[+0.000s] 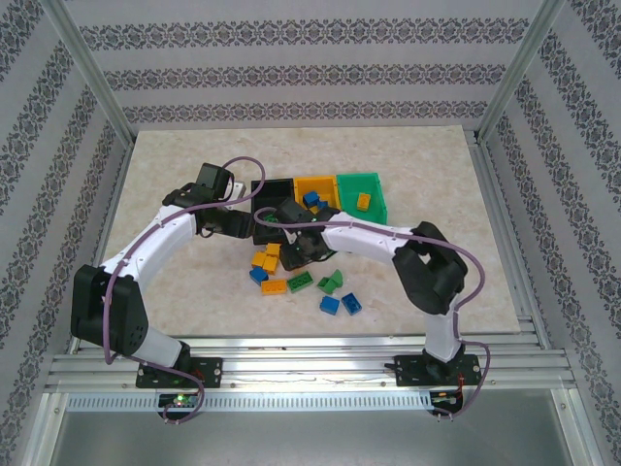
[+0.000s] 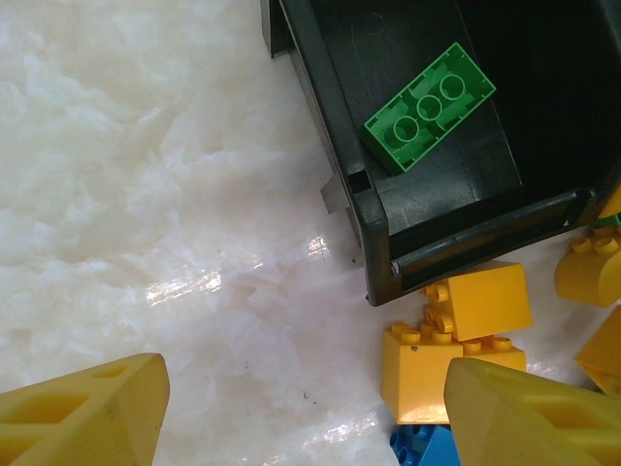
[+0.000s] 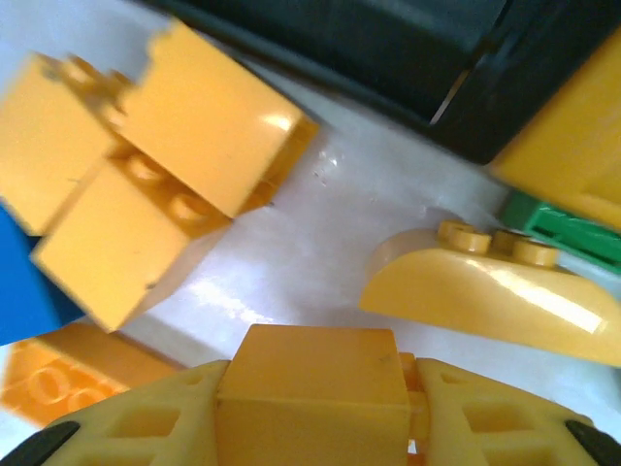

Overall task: Sort the legos into containers by color
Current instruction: Pick up the lego from the center of the table, then place the lego in the container.

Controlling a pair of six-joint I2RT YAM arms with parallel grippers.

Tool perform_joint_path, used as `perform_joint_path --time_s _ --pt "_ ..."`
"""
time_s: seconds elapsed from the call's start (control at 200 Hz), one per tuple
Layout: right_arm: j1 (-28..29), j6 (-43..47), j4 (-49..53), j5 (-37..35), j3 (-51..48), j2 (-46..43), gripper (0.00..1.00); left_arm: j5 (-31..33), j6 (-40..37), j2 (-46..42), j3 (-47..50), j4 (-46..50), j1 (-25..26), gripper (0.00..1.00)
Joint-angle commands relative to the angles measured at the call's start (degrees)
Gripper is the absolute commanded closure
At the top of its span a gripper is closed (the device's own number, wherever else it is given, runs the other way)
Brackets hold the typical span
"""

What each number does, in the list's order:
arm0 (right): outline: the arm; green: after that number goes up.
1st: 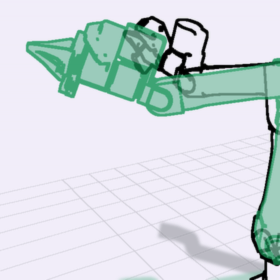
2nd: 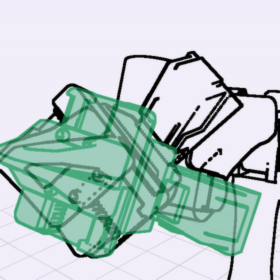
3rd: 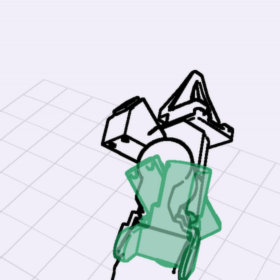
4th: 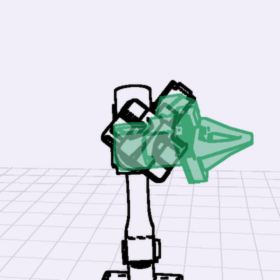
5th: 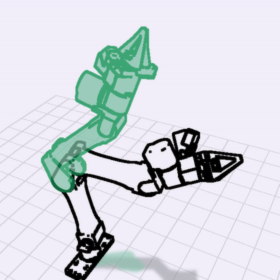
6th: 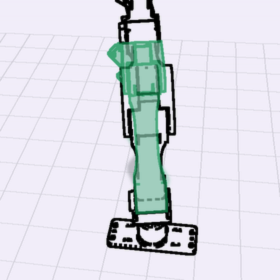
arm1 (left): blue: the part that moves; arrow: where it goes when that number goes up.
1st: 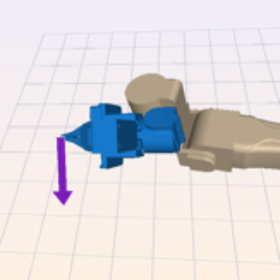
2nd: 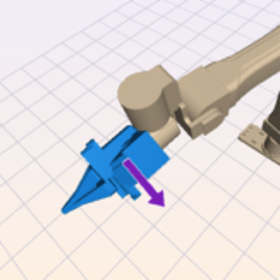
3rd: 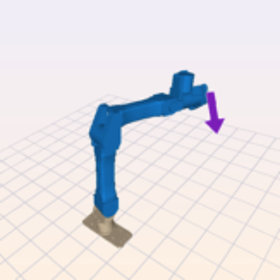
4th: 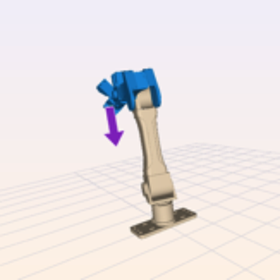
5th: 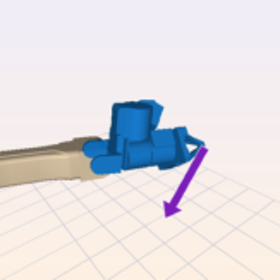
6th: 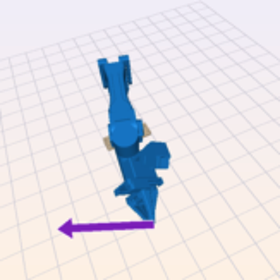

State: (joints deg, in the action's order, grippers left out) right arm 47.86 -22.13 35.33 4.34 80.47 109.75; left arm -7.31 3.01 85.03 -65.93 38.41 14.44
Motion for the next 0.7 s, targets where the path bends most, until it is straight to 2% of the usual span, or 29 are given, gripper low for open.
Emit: perform_joint_path --time_s 0.0,0.305,0.61,0.695 --pt "-2.99 0.77 -0.82 -1.04 -0.84 -6.96 0.62 -0.64 -0.07 0.57 -0.34 0.87 -0.87 0.25" --pt "-14.94 0.95 -3.43 -0.44 -5.77 -15.08 0.61 -0.73 -0.06 0.47 -0.40 0.87 -0.90 0.25" --pt "-25.82 1.70 -4.38 -0.47 -7.93 -16.34 0.61 -0.63 -0.14 0.45 -0.34 0.87 -0.90 0.25" --pt "-27.56 1.57 -4.56 -0.36 -8.37 -16.59 0.58 -0.63 -0.11 0.51 -0.34 0.85 -0.88 0.25"
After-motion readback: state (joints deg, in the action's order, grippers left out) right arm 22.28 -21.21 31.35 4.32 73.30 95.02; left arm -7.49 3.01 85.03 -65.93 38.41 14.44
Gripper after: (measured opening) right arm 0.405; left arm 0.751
